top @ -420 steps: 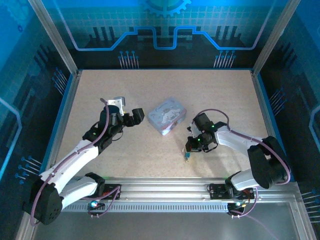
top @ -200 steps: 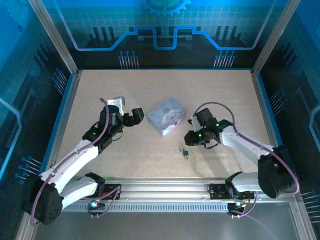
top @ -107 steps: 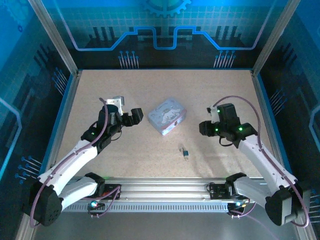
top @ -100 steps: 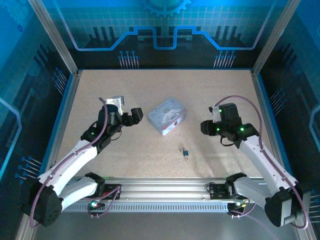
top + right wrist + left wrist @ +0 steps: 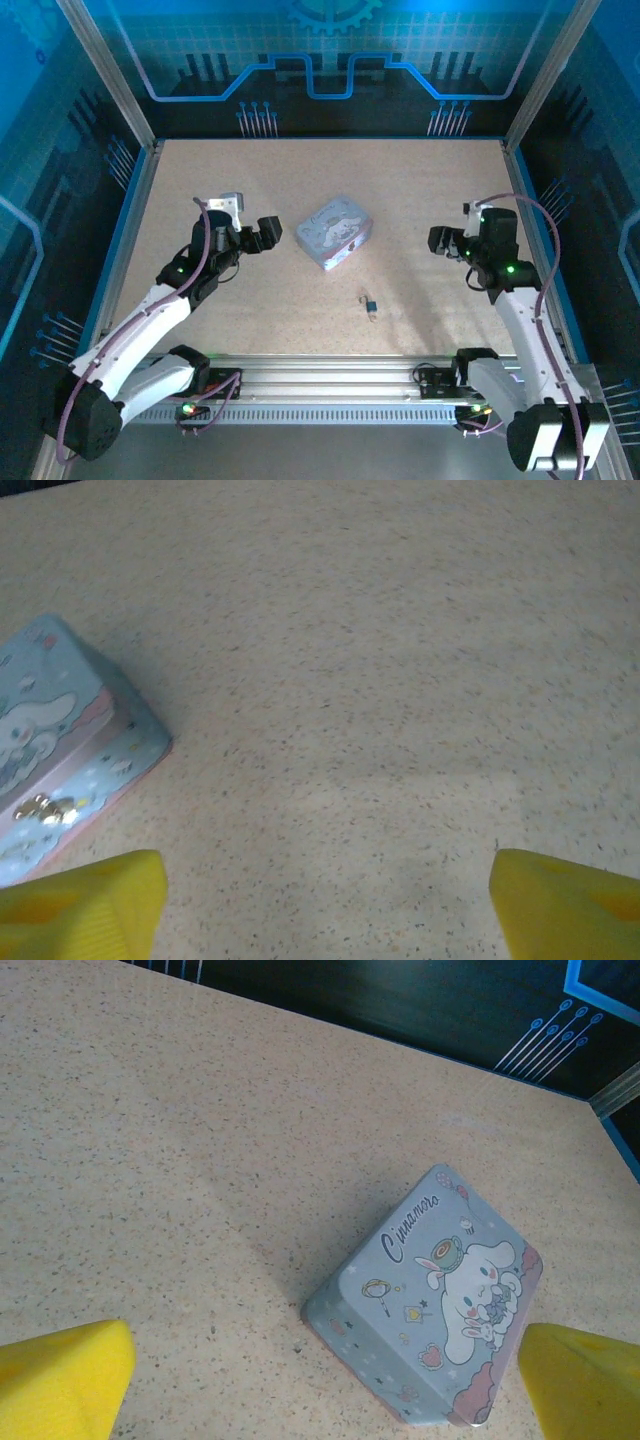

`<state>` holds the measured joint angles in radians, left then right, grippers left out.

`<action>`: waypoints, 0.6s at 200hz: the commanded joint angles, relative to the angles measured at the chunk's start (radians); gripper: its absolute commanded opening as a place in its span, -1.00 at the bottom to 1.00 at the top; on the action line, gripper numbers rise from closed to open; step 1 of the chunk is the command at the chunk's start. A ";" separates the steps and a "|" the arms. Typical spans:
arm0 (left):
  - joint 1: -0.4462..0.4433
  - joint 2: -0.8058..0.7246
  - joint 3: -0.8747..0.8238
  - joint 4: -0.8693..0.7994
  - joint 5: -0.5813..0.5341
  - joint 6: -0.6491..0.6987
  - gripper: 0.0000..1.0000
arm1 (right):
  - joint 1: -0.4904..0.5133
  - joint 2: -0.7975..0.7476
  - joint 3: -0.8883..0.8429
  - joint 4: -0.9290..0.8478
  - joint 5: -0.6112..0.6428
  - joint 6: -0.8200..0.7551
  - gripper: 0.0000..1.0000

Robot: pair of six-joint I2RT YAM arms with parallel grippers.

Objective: Unlock a padlock with a key

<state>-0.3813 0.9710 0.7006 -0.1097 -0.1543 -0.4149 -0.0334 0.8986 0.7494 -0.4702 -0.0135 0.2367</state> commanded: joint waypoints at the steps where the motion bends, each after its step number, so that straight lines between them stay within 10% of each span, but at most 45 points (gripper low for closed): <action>1: 0.011 -0.020 0.029 -0.019 -0.025 0.026 0.98 | -0.049 -0.007 -0.042 0.113 -0.023 -0.018 0.98; 120: 0.015 -0.017 0.035 -0.017 -0.031 0.025 0.98 | -0.054 0.197 -0.352 0.886 0.050 -0.134 1.00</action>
<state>-0.3756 0.9684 0.7006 -0.1211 -0.1631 -0.4110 -0.0982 1.0508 0.4381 0.1658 0.0128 0.1253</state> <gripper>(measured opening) 0.989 0.997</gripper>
